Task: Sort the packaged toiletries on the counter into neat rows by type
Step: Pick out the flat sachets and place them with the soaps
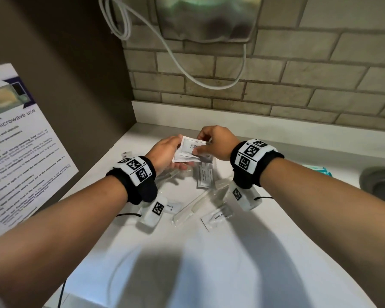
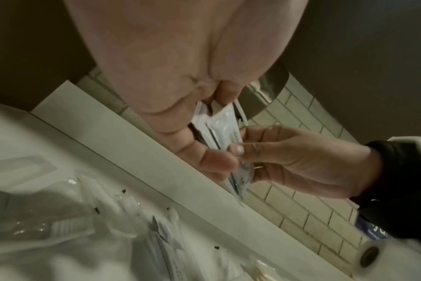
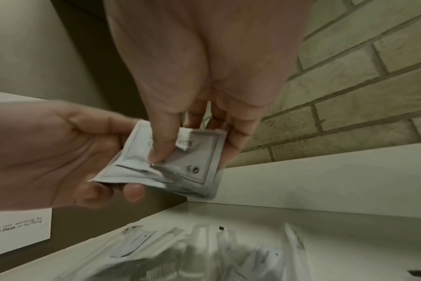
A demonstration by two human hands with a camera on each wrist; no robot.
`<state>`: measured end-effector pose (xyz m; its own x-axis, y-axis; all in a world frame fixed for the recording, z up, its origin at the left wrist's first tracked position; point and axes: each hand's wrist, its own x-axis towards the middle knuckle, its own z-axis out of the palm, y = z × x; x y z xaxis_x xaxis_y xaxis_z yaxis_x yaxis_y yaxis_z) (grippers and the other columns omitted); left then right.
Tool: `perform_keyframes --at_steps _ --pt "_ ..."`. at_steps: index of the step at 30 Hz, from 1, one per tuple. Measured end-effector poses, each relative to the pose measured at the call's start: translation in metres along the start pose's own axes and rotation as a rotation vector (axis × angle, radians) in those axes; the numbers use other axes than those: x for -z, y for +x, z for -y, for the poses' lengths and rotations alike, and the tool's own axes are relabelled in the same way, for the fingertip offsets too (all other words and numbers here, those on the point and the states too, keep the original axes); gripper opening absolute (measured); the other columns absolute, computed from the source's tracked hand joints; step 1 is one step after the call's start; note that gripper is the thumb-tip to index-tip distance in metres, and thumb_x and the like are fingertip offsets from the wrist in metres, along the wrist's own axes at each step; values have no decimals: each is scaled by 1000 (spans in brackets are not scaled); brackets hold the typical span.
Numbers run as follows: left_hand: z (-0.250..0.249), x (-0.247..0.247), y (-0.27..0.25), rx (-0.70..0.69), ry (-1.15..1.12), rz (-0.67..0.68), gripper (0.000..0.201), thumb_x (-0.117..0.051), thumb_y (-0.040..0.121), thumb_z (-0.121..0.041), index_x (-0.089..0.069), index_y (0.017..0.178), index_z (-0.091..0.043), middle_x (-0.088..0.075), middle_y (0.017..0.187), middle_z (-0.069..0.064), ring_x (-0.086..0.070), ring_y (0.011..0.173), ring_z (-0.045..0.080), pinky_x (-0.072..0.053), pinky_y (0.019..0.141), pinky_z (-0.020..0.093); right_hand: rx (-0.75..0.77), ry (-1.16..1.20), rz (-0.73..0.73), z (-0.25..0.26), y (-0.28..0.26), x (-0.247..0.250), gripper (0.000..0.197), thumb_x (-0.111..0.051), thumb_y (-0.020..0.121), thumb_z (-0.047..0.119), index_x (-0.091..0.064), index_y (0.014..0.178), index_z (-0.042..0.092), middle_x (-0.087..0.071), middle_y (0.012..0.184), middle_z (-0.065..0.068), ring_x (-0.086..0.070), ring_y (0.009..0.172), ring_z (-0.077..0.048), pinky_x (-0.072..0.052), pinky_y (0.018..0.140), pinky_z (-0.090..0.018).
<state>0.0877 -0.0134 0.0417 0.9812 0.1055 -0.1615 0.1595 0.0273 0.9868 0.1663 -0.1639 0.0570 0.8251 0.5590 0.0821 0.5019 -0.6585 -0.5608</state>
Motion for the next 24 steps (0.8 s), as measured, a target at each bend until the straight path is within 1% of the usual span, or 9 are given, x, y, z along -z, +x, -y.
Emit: perform_keyframes --at_steps 2,4,7,10,13,15,18,21,24 --pt "-2 4 0 -11 62 38 38 -40 101 -41 -60 109 -9 -71 90 13 -70 70 24 -53 53 28 11 -30 -9 6 6 -3 37 -83 72 31 -66 99 11 -62 88 1 -56 79 -16 -44 70 -25" --pt "-1 9 3 -31 175 13 26 -48 100 -30 -53 115 -11 -68 96 13 -69 69 20 -50 51 25 10 -55 -12 10 9 -6 45 -83 70 38 -64 102 13 -61 90 1 -57 82 -17 -46 72 -28" --pt "6 30 6 -59 233 -40 14 -47 100 -12 -49 114 -13 -67 103 16 -68 64 18 -47 44 21 -6 -33 61 8 12 -13 66 -80 71 45 -53 123 15 -57 106 0 -55 92 -17 -44 78 -27" --pt "8 57 5 -43 206 -118 12 -46 101 -12 -48 112 -14 -69 102 17 -68 61 18 -48 43 21 -15 -78 169 -6 11 -23 51 -71 83 27 -50 127 13 -58 123 -4 -54 99 -17 -42 81 -25" --pt "6 76 2 -45 188 -177 11 -44 101 -12 -49 101 -21 -69 98 15 -68 56 15 -47 44 23 44 -448 360 -16 7 -40 47 -58 87 10 -51 130 25 -54 130 -2 -50 117 -23 -46 96 -38" --pt "4 86 2 -74 205 -203 15 -43 101 -11 -48 96 -24 -69 96 14 -68 54 12 -46 43 23 97 -607 476 -18 5 -53 46 -59 87 12 -54 128 33 -51 130 0 -44 120 -25 -45 98 -44" --pt "2 98 3 -101 236 -230 15 -44 101 -11 -48 97 -25 -68 96 12 -68 54 12 -46 45 25 169 -739 542 -19 5 -64 35 -58 92 18 -60 125 28 -48 135 -7 -42 124 -30 -42 101 -44" --pt "3 107 4 -110 257 -241 10 -44 101 -11 -46 108 -18 -68 97 10 -68 56 12 -48 45 24 237 -843 502 -13 12 -62 23 -61 87 25 -66 110 25 -53 123 -5 -45 117 -29 -48 92 -42" --pt "3 116 3 -136 265 -268 13 -43 101 -10 -45 113 -15 -67 100 13 -67 57 12 -47 43 20 248 -778 476 4 26 -57 17 -66 81 21 -67 97 20 -59 112 -5 -50 108 -28 -48 80 -34"
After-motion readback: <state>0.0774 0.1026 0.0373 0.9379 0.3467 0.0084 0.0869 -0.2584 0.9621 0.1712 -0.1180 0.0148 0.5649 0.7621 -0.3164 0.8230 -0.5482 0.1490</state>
